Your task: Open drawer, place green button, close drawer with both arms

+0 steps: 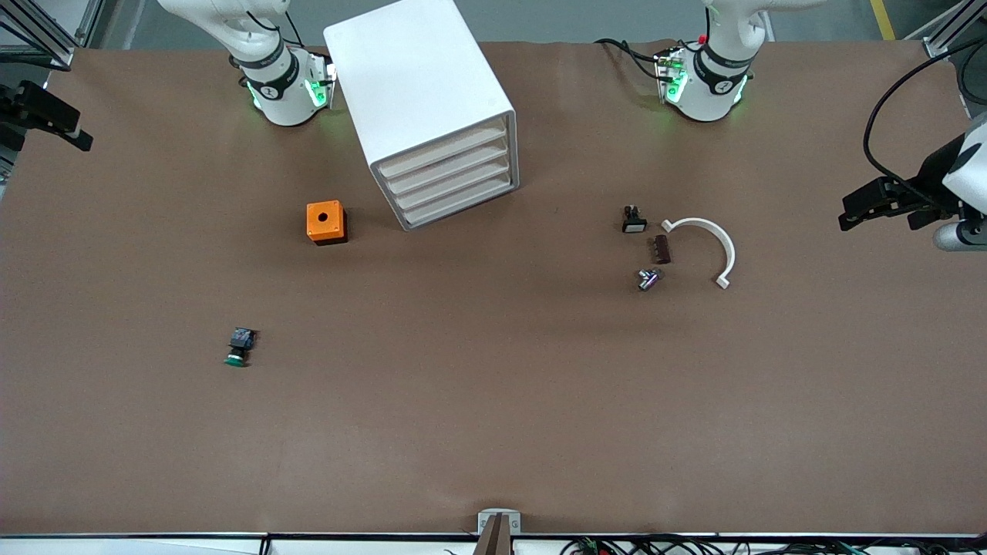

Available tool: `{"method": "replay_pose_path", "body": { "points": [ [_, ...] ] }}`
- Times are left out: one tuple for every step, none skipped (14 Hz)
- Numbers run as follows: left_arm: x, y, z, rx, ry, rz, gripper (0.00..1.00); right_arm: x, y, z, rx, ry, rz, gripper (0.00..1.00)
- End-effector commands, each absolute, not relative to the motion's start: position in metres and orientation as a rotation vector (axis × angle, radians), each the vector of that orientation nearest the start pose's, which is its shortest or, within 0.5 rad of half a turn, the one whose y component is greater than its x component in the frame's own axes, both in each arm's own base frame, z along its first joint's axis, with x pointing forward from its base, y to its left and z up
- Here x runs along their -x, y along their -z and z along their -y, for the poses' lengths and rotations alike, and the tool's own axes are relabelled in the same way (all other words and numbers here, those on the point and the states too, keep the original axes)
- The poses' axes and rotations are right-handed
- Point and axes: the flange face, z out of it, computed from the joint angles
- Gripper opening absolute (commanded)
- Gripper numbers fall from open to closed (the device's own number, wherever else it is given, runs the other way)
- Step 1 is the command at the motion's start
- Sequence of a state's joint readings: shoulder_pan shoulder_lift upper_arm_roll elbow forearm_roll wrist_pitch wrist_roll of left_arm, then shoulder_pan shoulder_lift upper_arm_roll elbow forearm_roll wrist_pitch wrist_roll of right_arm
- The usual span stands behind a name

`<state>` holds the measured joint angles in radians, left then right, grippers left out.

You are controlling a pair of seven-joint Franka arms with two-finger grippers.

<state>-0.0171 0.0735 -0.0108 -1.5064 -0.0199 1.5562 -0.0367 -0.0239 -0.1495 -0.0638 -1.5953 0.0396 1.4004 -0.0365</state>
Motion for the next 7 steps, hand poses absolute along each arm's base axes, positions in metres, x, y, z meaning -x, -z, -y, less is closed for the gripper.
{"method": "replay_pose_path", "body": {
  "points": [
    [-0.5752,-0.615,0.017,3.14,-0.048,-0.009,1.0,-0.4784,-0.6778,0.0426,3.085,-0.061,-0.053,1.0],
    [-0.5757,-0.6149,0.017,3.14,-0.048,-0.007,1.0,-0.4786,-0.678,0.0428,3.087,-0.059,-0.053,1.0],
    [-0.5757,-0.6149,0.0165,3.143,-0.048,-0.002,1.0,-0.4791,-0.6772,0.0427,3.085,-0.061,-0.053,1.0],
    [-0.5758,-0.6149,0.0149,3.145,-0.048,0.0,1.0,-0.4791,-0.6772,0.0429,3.087,-0.061,-0.053,1.0],
    [-0.5753,-0.6157,0.0152,3.148,-0.046,-0.007,1.0,-0.4791,-0.6772,0.0427,3.085,-0.061,-0.053,1.0],
    [-0.5753,-0.6158,0.0154,3.15,-0.046,-0.01,1.0,-0.4791,-0.6772,0.0427,3.085,-0.061,-0.053,1.0],
    [-0.5751,-0.6149,0.0147,3.151,-0.051,-0.005,1.0,-0.4791,-0.6772,0.0429,3.087,-0.061,-0.053,1.0]
  ]
}}
